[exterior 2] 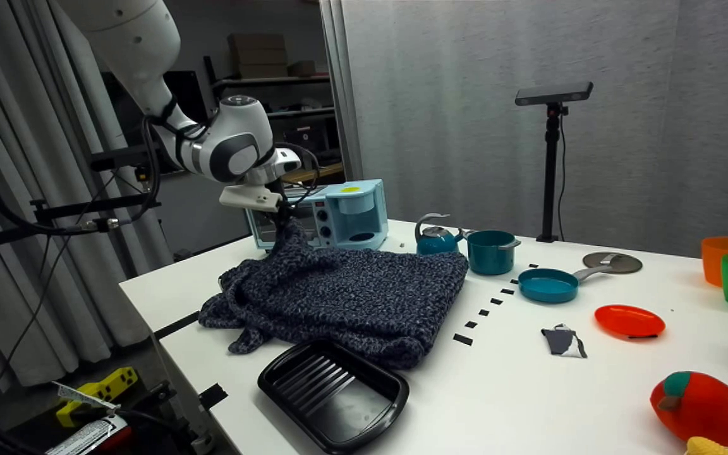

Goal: Unfold the towel

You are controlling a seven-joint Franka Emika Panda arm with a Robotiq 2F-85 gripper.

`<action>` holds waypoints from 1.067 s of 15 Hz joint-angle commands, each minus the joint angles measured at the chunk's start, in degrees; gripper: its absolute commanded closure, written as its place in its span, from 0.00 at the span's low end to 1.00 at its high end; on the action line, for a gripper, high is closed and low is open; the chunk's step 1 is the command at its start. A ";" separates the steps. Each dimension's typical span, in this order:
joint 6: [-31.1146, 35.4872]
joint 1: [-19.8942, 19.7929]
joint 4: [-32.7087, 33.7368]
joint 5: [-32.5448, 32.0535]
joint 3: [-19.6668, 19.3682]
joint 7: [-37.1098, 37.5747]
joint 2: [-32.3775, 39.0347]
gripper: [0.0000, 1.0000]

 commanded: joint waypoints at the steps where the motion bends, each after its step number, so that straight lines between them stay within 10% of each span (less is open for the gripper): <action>1: 2.58 -5.40 1.53 3.91 6.54 -3.77 3.16 0.99; 16: 6.43 -22.33 2.38 1.00 26.26 -5.65 14.18 0.99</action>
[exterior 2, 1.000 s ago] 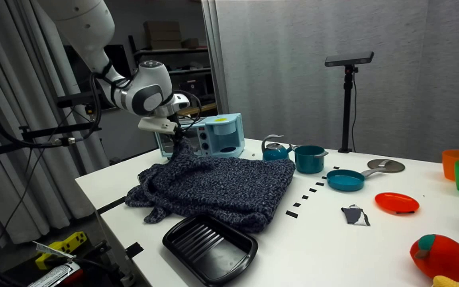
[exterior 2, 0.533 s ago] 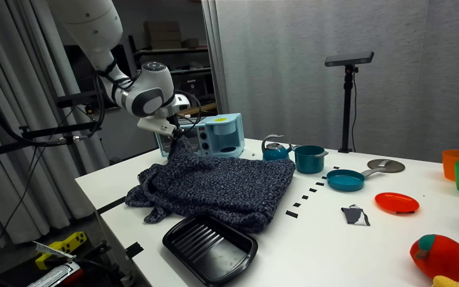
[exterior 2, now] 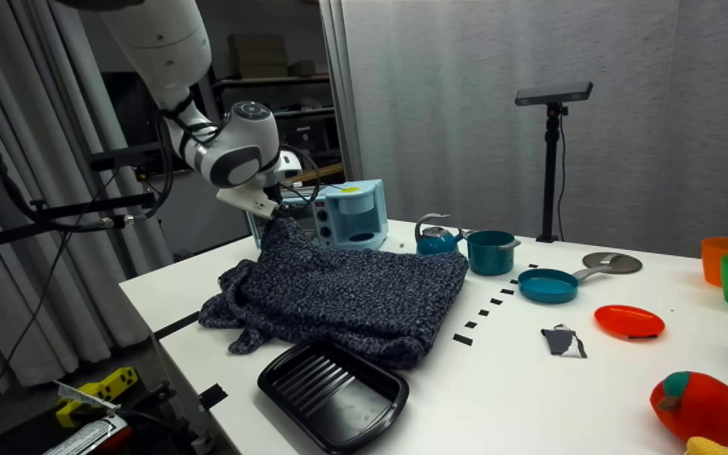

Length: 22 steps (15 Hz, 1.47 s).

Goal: Unfold the towel

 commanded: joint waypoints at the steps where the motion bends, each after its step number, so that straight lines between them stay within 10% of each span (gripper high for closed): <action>1: 1.66 -4.32 1.00 -1.87 4.95 -2.36 4.66 0.99; 2: 1.01 -4.87 0.88 -2.69 5.30 -2.61 4.89 0.99; 3: 0.49 -5.33 0.82 -3.55 5.50 -2.82 5.09 0.72; 13: -1.04 -5.73 0.51 -10.65 3.87 -2.81 4.56 0.05; 22: -7.27 -1.23 -5.78 -11.83 3.34 10.56 -16.03 0.00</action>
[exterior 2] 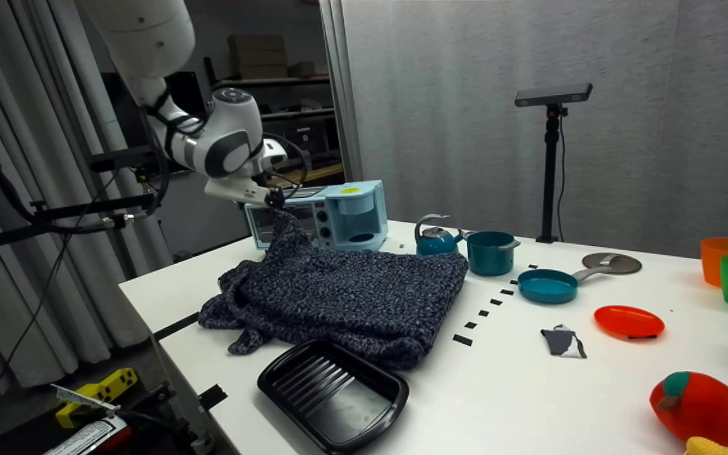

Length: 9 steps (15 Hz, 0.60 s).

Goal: Unfold the towel

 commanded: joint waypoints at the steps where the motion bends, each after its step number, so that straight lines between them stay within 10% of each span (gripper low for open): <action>1: -6.51 -1.15 -4.03 0.55 2.42 6.45 -14.31 0.00; 9: -7.11 -3.20 -7.87 0.41 5.42 1.66 -30.20 0.00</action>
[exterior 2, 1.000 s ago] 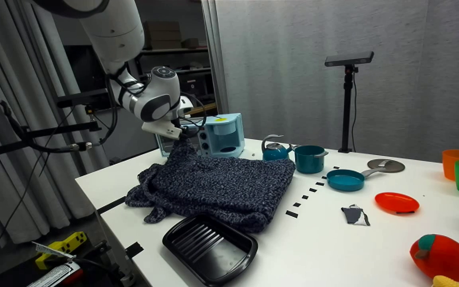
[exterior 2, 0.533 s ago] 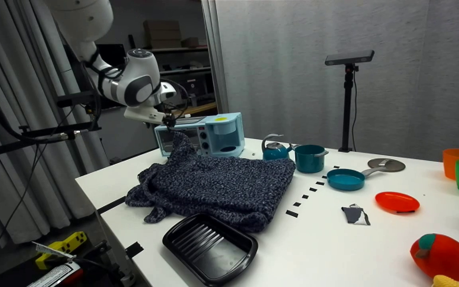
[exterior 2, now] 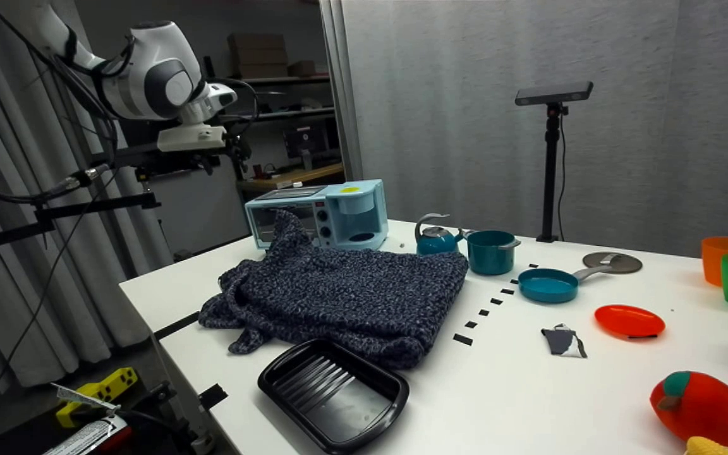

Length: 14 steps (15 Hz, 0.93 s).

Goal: Unfold the towel

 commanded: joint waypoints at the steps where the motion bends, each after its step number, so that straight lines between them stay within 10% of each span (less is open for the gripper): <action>1: 1.45 -2.31 -4.25 -0.72 -0.09 -4.51 -7.79 0.00; 14: -0.22 -7.28 -3.43 14.05 -15.80 -16.30 -14.87 0.00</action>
